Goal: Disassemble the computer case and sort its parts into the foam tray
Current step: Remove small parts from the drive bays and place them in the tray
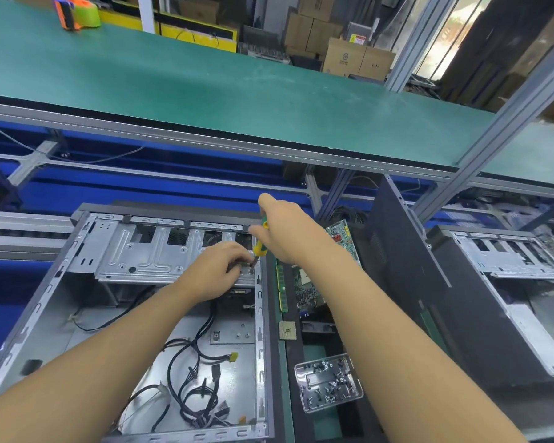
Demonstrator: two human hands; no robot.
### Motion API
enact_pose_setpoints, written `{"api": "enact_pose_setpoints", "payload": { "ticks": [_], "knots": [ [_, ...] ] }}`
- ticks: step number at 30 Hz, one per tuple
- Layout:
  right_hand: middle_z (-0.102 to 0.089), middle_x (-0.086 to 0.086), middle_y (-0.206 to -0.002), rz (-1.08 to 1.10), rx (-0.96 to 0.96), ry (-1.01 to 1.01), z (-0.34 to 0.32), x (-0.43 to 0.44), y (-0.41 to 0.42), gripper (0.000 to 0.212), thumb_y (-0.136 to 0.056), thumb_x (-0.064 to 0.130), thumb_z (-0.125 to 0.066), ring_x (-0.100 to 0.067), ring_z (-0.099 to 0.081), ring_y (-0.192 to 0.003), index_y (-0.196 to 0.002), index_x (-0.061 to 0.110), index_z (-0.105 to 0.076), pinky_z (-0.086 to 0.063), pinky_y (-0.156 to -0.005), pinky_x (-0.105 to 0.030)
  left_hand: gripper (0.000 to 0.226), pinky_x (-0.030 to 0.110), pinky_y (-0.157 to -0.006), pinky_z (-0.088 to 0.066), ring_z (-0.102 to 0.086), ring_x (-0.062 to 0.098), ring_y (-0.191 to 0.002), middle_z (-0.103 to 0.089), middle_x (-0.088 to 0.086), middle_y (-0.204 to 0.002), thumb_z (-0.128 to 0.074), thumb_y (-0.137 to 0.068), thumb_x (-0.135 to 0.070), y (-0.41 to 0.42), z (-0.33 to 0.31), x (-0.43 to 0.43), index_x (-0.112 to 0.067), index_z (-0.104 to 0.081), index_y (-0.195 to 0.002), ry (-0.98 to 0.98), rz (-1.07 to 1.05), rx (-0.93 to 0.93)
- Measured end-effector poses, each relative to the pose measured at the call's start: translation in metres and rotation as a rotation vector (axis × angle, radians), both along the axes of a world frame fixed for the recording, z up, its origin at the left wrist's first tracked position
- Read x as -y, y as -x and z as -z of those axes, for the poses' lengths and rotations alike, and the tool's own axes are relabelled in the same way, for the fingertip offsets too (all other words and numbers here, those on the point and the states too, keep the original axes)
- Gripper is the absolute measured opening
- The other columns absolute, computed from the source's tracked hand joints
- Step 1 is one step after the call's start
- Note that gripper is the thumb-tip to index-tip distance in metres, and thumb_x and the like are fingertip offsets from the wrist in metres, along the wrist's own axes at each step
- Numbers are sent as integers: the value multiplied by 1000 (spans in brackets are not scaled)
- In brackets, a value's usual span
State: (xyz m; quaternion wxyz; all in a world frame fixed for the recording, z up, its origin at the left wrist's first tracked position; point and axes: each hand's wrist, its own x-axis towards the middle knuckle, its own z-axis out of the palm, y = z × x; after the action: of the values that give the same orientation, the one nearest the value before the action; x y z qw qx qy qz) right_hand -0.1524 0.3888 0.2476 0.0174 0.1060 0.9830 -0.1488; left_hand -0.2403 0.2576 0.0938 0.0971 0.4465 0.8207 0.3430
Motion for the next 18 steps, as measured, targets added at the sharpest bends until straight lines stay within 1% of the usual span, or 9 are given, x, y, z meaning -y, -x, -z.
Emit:
{"api": "enact_pose_setpoints", "payload": {
  "ticks": [3,7,9,11,12,14,15,16,18],
  "knots": [
    [-47,0,-87,-79,78,-2,-10,-7,-1,22,-102,29,-55,-21,-46,-73,-101,16,-38,-34,-55,-31,24,34,-105,-33,-47,4,-116,-58,-17,-123,-62,-90,-21,4,7,2,-26,-70,-112,68,45,-57],
    [-46,4,-96,-221,219,-22,-25,-12,-1,12,-96,12,-61,-20,-48,-85,-97,18,-51,-39,-68,-32,18,34,-103,-27,-44,2,-116,-55,-24,-118,-67,-87,-33,1,12,0,-33,-70,-104,21,21,-79],
    [-44,5,-99,-246,272,-27,-29,-11,0,15,-93,5,-60,-20,-50,-87,-94,19,-57,-42,-72,-32,14,33,-101,-26,-43,1,-113,-56,-26,-114,-69,-86,-36,2,13,-1,-36,-70,-100,3,-7,-50],
    [-42,1,-108,-203,265,-18,-29,-8,2,8,-95,15,-61,-24,-54,-86,-100,20,-57,-46,-72,-36,13,34,-100,-27,-44,1,-112,-59,-25,-113,-70,-86,-36,3,14,-1,-37,-71,-99,-6,-20,-22],
    [-42,-2,-113,-173,241,-37,-28,-5,3,15,-97,29,-61,-26,-56,-84,-107,20,-54,-45,-70,-37,14,34,-99,-29,-45,2,-112,-61,-24,-112,-70,-86,-36,3,14,-1,-36,-72,-100,-7,-21,-26],
    [-42,-10,-128,-66,193,-193,-22,2,5,47,-99,58,-46,-33,-59,-88,-126,20,-46,-44,-67,-39,14,34,-96,-31,-47,5,-111,-62,-22,-111,-69,-87,-37,4,14,-2,-35,-72,-101,-2,-27,-55],
    [-45,-15,-131,2,173,-290,-19,6,7,56,-100,62,-37,-36,-59,-91,-136,18,-40,-41,-63,-39,14,34,-94,-31,-47,6,-111,-62,-22,-110,-68,-88,-38,4,14,-2,-35,-71,-101,9,-31,-70],
    [-50,-17,-126,65,151,-356,-15,10,8,57,-103,59,-31,-36,-59,-90,-140,16,-35,-37,-59,-37,13,35,-93,-32,-47,7,-111,-62,-22,-110,-67,-89,-39,4,13,-3,-36,-71,-101,24,-34,-78],
    [-56,-12,-100,149,97,-353,-10,16,12,42,-108,45,-33,-32,-55,-80,-132,10,-36,-31,-52,-35,13,38,-95,-35,-48,8,-110,-63,-22,-109,-66,-89,-40,5,12,-4,-36,-71,-100,45,-39,-77]
  ]
}}
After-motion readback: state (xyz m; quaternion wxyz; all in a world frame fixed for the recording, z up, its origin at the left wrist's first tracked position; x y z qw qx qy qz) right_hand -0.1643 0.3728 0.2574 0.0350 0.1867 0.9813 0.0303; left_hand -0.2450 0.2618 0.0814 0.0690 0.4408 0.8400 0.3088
